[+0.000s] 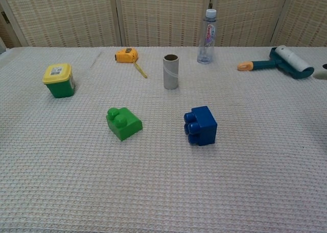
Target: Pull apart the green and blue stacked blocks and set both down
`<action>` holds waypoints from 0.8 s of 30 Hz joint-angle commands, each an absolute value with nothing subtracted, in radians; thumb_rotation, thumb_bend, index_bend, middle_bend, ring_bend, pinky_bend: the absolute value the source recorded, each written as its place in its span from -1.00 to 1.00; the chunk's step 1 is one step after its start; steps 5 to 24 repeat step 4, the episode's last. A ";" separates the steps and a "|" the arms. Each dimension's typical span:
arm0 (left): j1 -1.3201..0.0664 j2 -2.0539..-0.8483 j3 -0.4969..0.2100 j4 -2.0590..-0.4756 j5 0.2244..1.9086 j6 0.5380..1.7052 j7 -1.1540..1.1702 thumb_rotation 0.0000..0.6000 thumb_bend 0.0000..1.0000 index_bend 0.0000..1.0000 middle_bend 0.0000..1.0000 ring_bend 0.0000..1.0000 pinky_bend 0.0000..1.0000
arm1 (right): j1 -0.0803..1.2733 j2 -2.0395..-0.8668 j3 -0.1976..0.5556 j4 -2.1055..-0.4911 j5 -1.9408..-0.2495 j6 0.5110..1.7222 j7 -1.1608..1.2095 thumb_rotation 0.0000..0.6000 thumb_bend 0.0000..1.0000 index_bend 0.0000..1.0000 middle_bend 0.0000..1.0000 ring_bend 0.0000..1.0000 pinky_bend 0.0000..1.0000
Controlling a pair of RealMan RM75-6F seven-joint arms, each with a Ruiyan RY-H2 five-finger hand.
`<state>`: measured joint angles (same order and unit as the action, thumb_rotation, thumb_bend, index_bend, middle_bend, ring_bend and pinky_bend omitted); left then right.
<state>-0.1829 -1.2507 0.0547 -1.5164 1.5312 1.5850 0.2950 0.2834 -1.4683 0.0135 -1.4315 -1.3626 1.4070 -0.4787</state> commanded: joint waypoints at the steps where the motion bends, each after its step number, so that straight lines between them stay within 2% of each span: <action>1: -0.180 -1.235 0.060 -1.522 1.521 1.534 0.298 1.00 -0.14 -0.99 -1.00 -1.00 -1.00 | 0.285 -1.471 0.014 -1.433 -1.365 1.390 -0.481 1.00 -0.22 -1.00 -1.00 -1.00 -1.00; 24: -0.178 -1.231 0.058 -1.524 1.515 1.515 0.297 1.00 -0.14 -0.99 -1.00 -1.00 -1.00 | 0.292 -1.478 0.016 -1.428 -1.369 1.368 -0.481 1.00 -0.22 -1.00 -1.00 -1.00 -1.00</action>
